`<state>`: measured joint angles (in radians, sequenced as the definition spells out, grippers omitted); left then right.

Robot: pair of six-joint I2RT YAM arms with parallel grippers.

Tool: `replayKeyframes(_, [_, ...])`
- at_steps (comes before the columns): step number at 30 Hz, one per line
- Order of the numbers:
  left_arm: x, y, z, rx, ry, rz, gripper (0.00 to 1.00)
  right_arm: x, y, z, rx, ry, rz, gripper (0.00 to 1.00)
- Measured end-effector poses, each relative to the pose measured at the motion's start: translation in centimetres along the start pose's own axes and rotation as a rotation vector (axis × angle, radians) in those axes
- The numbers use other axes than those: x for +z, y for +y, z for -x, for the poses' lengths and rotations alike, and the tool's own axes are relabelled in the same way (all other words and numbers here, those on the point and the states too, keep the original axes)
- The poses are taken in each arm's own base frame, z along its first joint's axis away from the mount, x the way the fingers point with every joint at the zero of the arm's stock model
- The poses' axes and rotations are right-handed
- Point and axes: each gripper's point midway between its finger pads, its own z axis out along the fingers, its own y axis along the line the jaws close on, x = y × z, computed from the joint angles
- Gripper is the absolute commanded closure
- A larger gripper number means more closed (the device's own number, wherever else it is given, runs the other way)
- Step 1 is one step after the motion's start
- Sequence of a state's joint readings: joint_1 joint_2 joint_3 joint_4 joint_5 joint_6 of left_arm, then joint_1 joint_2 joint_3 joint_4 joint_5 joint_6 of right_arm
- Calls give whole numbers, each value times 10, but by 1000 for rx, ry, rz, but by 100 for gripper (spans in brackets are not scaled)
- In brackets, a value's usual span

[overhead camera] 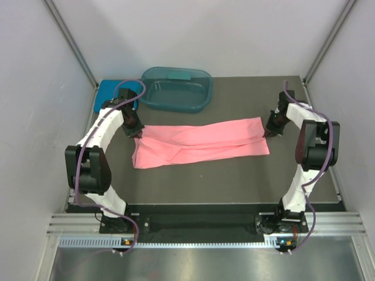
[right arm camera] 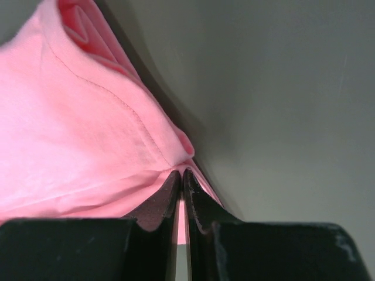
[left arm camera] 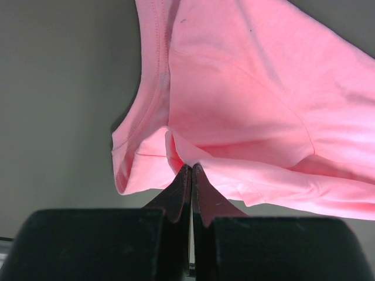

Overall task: Fold and stack the t-shirts
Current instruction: Fold the tshirt

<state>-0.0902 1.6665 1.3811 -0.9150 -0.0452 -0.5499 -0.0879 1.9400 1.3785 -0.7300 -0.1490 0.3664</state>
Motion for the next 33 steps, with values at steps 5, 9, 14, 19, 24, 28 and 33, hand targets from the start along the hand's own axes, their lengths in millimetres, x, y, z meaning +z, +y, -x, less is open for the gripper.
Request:
replayKeyframes(5, [4, 1, -1, -1, 10, 6, 100, 1, 4, 8, -2, -10, 11, 91])
replayKeyframes(9, [11, 1, 0, -4, 21, 11, 100, 8, 5, 11, 0, -3, 13, 79])
replayKeyframes(14, [15, -1, 3, -2, 24, 12, 96, 13, 7, 13, 2, 11, 17, 63])
replayKeyframes(19, [21, -9, 15, -26, 18, -25, 77, 5, 11, 28, -16, -19, 18, 58])
replayKeyframes(24, [31, -22, 23, -89, 52, -126, 50, -9, 14, 39, -54, -65, -6, 52])
replayKeyframes(28, [31, -24, 31, -113, 44, -144, 42, -31, 24, 37, -99, -99, -5, 50])
replayKeyframes(33, [20, -25, 27, -97, 25, -175, 42, -58, 82, 16, -232, -133, 100, 44])
